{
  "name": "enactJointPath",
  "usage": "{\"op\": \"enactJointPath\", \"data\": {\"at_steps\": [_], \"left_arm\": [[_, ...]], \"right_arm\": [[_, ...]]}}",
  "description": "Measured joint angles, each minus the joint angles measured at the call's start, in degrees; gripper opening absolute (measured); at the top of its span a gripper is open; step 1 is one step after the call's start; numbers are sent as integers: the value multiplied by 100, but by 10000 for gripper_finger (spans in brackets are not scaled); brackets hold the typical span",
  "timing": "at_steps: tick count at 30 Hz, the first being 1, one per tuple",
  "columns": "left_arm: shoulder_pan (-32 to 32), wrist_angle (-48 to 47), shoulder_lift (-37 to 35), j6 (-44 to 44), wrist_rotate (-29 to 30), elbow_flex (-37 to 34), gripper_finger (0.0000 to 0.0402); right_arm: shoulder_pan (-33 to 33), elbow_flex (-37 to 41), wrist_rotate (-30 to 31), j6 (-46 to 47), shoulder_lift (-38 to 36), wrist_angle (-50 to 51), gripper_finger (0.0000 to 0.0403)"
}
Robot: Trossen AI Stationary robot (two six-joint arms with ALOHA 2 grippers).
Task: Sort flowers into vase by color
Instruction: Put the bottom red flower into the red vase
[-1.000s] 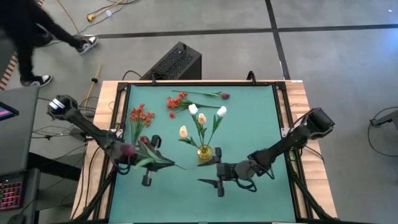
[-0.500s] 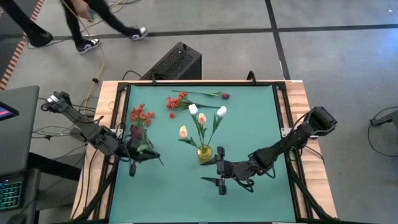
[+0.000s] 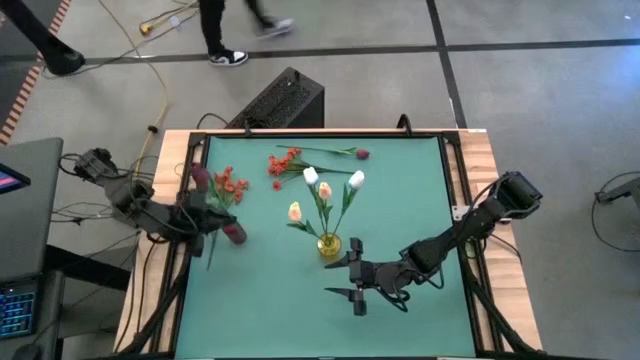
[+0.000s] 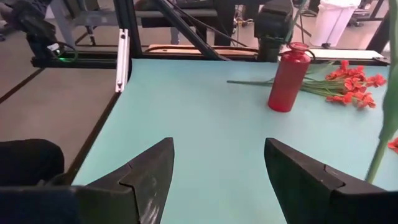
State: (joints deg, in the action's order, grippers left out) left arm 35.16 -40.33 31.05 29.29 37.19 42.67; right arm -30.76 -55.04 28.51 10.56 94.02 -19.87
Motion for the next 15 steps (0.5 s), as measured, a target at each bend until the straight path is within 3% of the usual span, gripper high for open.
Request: {"op": "enactJointPath", "data": {"at_steps": [6,15], "left_arm": [[0,-1049,-1,425,560,125,0],[0,-1442,0,801,570,125,0]], "right_arm": [[0,130,-4,217,0,-7,276],[-151,220,-13,446,2,8,276]]}}
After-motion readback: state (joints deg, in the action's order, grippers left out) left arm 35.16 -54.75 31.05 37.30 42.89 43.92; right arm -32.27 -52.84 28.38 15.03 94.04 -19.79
